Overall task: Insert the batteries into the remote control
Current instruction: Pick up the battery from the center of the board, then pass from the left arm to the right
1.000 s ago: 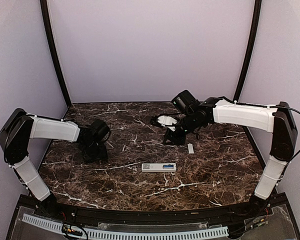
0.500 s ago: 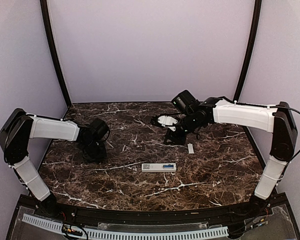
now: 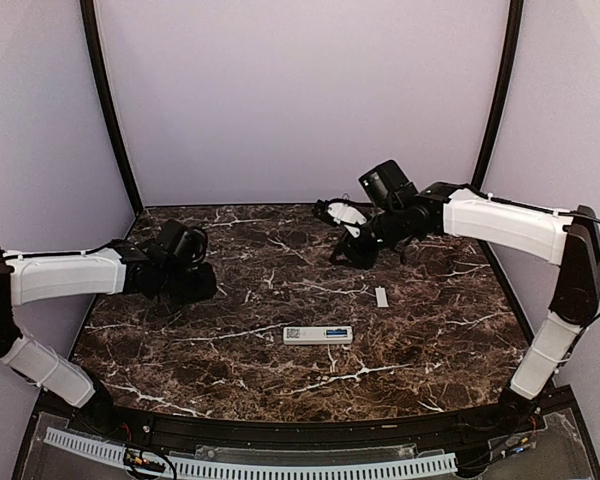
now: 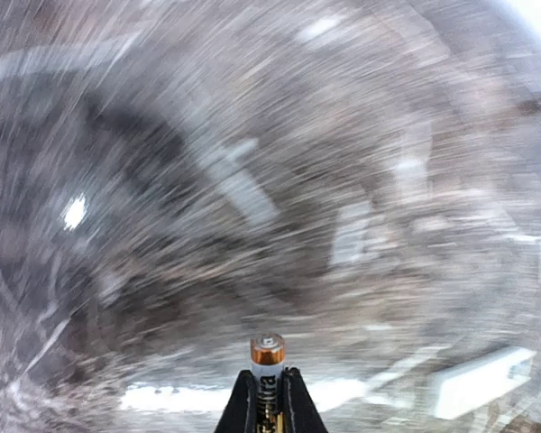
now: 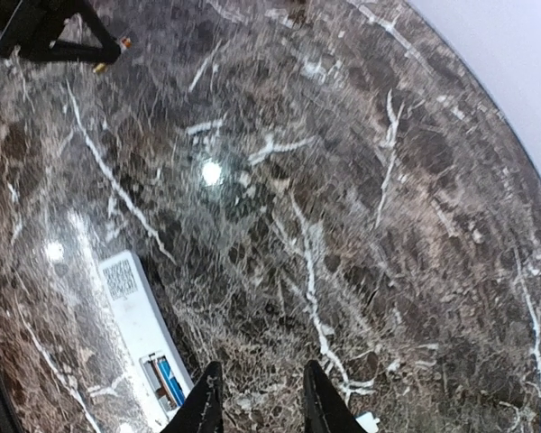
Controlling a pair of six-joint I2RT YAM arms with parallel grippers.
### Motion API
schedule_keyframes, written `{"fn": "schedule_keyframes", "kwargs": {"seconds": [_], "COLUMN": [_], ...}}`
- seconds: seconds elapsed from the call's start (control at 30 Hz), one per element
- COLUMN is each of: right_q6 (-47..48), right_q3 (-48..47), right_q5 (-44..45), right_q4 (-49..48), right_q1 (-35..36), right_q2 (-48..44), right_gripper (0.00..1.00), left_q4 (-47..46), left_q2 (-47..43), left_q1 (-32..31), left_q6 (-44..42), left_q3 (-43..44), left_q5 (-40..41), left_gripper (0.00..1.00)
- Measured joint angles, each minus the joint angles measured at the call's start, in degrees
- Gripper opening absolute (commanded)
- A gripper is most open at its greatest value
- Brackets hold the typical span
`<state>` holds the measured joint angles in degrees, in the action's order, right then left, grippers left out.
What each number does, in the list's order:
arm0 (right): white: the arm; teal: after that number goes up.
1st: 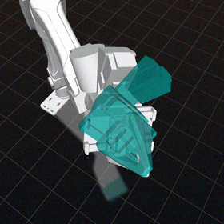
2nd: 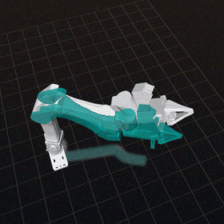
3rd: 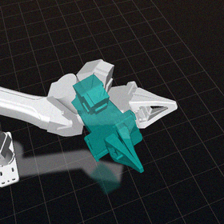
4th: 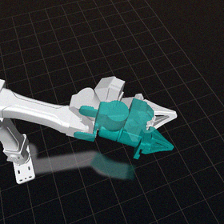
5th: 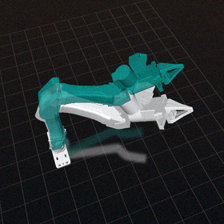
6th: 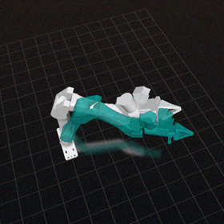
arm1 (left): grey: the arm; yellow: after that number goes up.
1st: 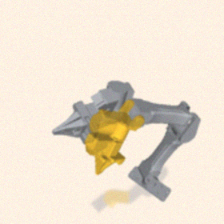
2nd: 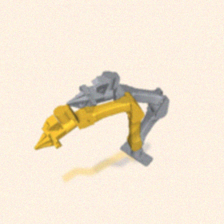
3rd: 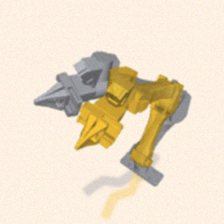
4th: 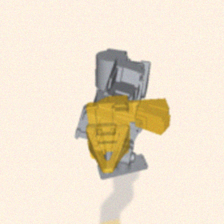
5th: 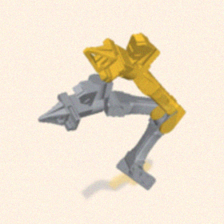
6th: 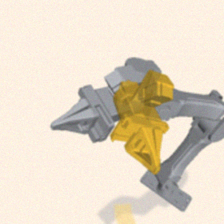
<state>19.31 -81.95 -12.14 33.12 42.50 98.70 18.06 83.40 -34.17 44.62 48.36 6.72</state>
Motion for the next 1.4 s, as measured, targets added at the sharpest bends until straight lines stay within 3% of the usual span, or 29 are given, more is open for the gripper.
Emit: {"fn": "schedule_keyframes", "kwargs": {"seconds": [0.2,0.3,0.5,0.63,0.87,1.27,1.4], "right_q6": [-6.1,-10.4,-18.9,-21.2,-19.5,-15.0,-14.1], "right_q3": [-0.3,-0.3,-0.1,0.1,0.1,0.1,0.0], "right_q5": [-6.0,-10.9,-21.0,-25.9,-28.2,-28.2,-28.4], "right_q4": [-8.9,-16.6,-31.4,-36.2,-35.1,-30.0,-28.9], "right_q1": [-1.5,-1.6,-1.4,0.3,4.5,6.5,6.8], "right_q2": [-9.2,-14.0,-18.0,-17.7,-15.4,-12.4,-11.7], "right_gripper": [0.34,0.36,0.35,0.34,0.34,0.19,0.22], "left_q4": [-21.0,-32.3,-45.1,-49.0,-53.4,-54.5,-54.8], "left_q2": [-13.4,-15.1,-14.2,-12.3,-11.3,-10.9,-10.9], "left_q1": [-8.5,-11.7,-14.1,-15.7,-17.9,-18.2,-18.2], "left_q6": [-15.9,-23.8,-35.2,-40.7,-47.4,-48.7,-48.7], "left_q3": [-0.1,-0.2,0.1,1.3,1.3,1.3,1.3], "left_q5": [-0.5,-5.2,-15.8,-20.5,-24.6,-25.0,-24.5], "left_gripper": [0.0,0.0,0.0,0.0,0.0,0.0,0.0]}}
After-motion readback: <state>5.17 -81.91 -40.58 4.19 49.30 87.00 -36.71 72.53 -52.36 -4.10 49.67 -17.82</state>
